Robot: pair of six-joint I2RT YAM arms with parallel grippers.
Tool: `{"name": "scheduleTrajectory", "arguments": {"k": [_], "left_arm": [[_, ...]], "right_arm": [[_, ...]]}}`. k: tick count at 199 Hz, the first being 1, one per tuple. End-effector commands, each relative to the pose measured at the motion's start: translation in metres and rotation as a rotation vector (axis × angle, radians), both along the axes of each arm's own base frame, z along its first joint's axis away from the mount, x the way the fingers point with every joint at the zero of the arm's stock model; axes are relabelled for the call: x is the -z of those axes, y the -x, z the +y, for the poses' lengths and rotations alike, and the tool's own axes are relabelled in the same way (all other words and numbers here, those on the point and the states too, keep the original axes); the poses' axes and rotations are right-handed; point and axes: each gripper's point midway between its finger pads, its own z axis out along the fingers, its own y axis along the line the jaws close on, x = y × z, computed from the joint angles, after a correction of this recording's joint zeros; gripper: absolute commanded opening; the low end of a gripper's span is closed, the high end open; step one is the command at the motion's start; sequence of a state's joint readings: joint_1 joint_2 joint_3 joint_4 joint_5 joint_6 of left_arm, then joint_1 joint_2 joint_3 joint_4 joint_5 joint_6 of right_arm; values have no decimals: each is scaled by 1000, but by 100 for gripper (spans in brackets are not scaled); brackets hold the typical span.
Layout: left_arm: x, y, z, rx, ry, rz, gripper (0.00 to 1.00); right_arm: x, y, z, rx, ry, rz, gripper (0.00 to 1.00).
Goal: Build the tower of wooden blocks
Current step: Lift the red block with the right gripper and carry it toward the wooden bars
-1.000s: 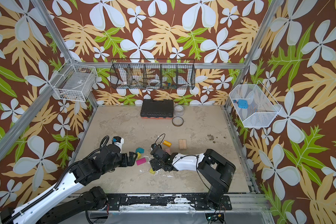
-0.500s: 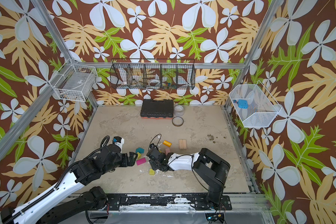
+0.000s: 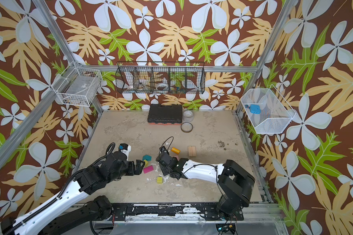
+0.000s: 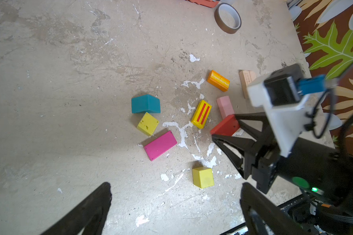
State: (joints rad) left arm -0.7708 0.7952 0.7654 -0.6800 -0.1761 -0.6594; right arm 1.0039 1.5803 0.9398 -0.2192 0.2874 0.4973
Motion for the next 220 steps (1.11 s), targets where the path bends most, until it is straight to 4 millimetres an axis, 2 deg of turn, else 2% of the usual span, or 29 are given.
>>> {"name": "scheduleTrajectory", "arguments": {"k": [1,16,31,51,66,77,90,103,114,128,142,157,176,195,220], "left_arm": [[5,0,-9,32,-1,11,100],[10,3,-16,60,-11,29,100],[18,5,-29,123,-18,74,100],[40,12,-44,201,-41,175,100],[50,15,-44,202,-54,194,100],[40,13,-38,168,-55,136,100],[16,13,-33,155,-5,51,100],[-5,12,-26,129,39,-24,100],[-14,10,-16,84,44,-60,100],[-17,8,-8,45,32,-76,100],[-16,7,-9,46,32,-72,100],[-13,8,-10,50,28,-63,100],[-12,7,-9,48,24,-60,100],[-13,7,-8,42,28,-66,100],[-11,7,-9,43,25,-62,100]], "right_arm": [[-36,-20,-21,104,14,-137,48],[-58,-29,-29,147,-23,-160,43],[-74,-26,-38,163,-47,-172,41],[-72,-15,-67,216,-46,-181,41],[-68,-7,-95,273,-33,-189,40],[-69,-3,-112,304,-36,-204,39],[-69,1,-129,333,-46,-230,39],[-67,0,-141,353,-74,-241,38],[-62,1,-148,347,-95,-231,34],[-60,0,-159,353,-86,-249,34],[-58,-3,-173,382,-59,-287,38],[-51,-9,-185,419,-66,-272,36],[-50,-14,-186,411,-93,-264,34],[-55,-19,-184,399,-98,-288,37],[-45,-32,-184,382,-116,-244,37]]}}
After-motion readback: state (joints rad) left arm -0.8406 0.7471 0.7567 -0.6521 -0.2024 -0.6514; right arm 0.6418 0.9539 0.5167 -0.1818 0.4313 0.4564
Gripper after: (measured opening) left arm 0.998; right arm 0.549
